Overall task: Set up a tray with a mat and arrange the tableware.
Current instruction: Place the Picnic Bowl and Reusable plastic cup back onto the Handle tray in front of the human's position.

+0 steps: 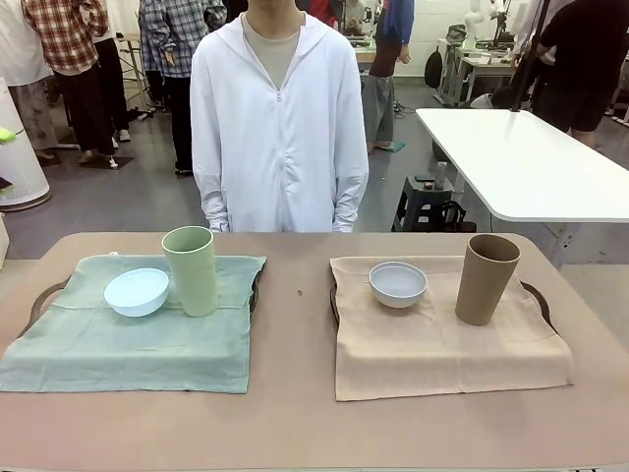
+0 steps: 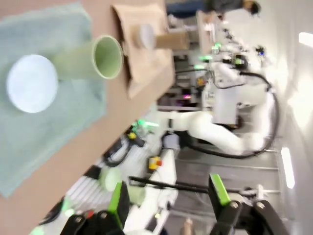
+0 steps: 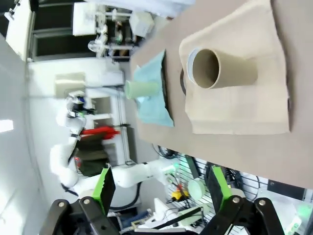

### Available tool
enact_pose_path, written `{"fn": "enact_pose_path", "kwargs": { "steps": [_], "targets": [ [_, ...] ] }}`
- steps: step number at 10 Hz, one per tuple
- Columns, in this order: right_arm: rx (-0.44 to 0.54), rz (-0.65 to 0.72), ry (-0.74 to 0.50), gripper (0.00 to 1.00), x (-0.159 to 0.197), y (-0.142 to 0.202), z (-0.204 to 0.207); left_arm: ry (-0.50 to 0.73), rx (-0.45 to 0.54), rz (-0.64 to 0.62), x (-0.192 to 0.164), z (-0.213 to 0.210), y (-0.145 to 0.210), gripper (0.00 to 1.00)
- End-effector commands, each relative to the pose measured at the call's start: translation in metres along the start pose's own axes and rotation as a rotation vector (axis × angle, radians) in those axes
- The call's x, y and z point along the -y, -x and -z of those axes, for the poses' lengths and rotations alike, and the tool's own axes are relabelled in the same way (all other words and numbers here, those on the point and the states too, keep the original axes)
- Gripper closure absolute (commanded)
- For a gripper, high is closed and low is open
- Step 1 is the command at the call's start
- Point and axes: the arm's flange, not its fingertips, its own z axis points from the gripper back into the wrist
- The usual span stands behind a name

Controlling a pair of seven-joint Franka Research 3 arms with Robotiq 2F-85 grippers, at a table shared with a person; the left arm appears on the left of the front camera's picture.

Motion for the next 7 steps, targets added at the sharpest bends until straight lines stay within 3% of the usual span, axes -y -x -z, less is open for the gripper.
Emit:
{"fn": "enact_pose_path", "kwargs": {
  "steps": [1,5,7],
  "targets": [
    [0.006,0.005,-0.123,0.0,0.011,-0.009,-0.024,0.146,-0.005,-0.021,-0.016,-0.029,-0.011,0.15],
    [0.024,0.044,-0.328,0.0,0.048,-0.003,-0.05,0.253,0.015,-0.067,-0.043,-0.067,-0.002,0.15],
    [0.032,0.089,-0.292,0.0,0.056,-0.014,-0.035,0.203,-0.022,-0.093,-0.046,-0.073,-0.008,0.15]
  ]
}}
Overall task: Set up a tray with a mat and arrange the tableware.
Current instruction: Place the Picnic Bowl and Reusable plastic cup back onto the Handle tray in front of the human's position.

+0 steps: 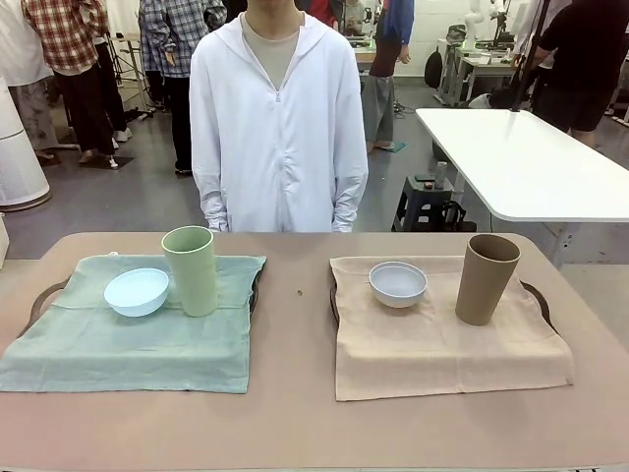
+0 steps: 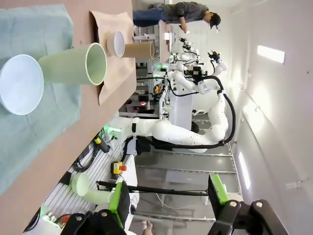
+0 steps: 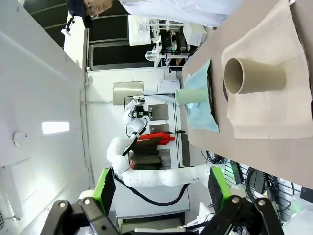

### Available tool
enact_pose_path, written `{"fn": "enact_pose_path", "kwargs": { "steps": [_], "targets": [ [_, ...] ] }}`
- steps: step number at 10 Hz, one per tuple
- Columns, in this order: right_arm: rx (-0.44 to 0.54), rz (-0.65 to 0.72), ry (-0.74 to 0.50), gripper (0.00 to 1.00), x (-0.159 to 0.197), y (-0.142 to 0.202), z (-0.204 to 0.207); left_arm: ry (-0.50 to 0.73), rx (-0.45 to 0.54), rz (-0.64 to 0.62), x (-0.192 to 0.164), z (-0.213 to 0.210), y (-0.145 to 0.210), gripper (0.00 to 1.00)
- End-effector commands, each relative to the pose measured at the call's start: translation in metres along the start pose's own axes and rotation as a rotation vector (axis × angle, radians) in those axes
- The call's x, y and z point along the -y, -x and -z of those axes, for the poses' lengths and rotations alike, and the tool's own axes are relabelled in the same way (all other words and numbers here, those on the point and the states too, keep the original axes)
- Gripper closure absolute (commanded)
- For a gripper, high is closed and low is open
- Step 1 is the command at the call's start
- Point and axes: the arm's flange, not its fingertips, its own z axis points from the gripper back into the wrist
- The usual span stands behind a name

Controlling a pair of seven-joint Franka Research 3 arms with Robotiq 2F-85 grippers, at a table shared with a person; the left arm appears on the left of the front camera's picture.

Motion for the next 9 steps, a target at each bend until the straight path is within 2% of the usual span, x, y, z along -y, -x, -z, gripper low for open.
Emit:
{"fn": "enact_pose_path", "kwargs": {
  "steps": [1,9],
  "targets": [
    [0.004,-0.02,0.0,0.0,-0.0075,0.0053,-0.0023,0.006,0.002,0.003,-0.0016,-0.0004,0.0013,0.15],
    [0.004,-0.02,0.0,0.0,-0.0075,0.0053,-0.0023,0.006,0.002,0.003,-0.0016,-0.0004,0.0013,0.15]
  ]
}}
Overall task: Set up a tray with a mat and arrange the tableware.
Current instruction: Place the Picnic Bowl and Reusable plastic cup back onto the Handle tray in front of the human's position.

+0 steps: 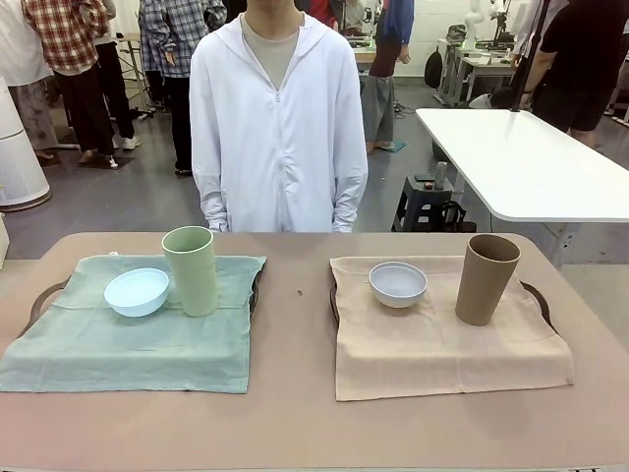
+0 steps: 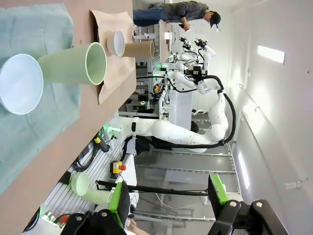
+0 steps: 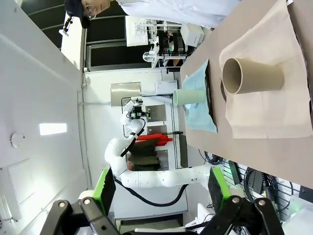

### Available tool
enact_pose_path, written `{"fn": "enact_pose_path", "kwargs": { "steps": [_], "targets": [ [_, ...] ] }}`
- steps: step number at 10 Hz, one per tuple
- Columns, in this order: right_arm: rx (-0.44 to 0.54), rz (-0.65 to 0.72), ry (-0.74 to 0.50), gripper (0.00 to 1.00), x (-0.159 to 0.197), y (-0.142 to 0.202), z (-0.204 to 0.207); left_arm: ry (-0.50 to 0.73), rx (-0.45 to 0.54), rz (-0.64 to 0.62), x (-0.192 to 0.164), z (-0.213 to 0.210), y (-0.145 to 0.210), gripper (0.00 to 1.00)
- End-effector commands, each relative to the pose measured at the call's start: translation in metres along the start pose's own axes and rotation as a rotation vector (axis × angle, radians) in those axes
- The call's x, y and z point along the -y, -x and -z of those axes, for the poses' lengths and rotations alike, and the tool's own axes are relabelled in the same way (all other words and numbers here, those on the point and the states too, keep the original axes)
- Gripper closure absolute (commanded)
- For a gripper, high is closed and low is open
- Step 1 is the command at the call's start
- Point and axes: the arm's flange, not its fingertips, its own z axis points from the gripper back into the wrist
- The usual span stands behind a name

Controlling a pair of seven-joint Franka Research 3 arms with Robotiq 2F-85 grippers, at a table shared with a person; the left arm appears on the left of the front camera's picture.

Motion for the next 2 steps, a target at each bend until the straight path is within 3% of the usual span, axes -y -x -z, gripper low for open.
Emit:
{"fn": "enact_pose_path", "kwargs": {
  "steps": [1,2],
  "targets": [
    [-0.004,-0.013,-0.013,0.0,-0.0025,0.0019,-0.0007,0.002,0.004,0.006,-0.0002,-0.0015,0.0014,0.15],
    [-0.004,-0.013,-0.013,0.0,-0.0025,0.0019,-0.0007,0.002,0.004,0.006,-0.0002,-0.0015,0.0014,0.15]
  ]
}}
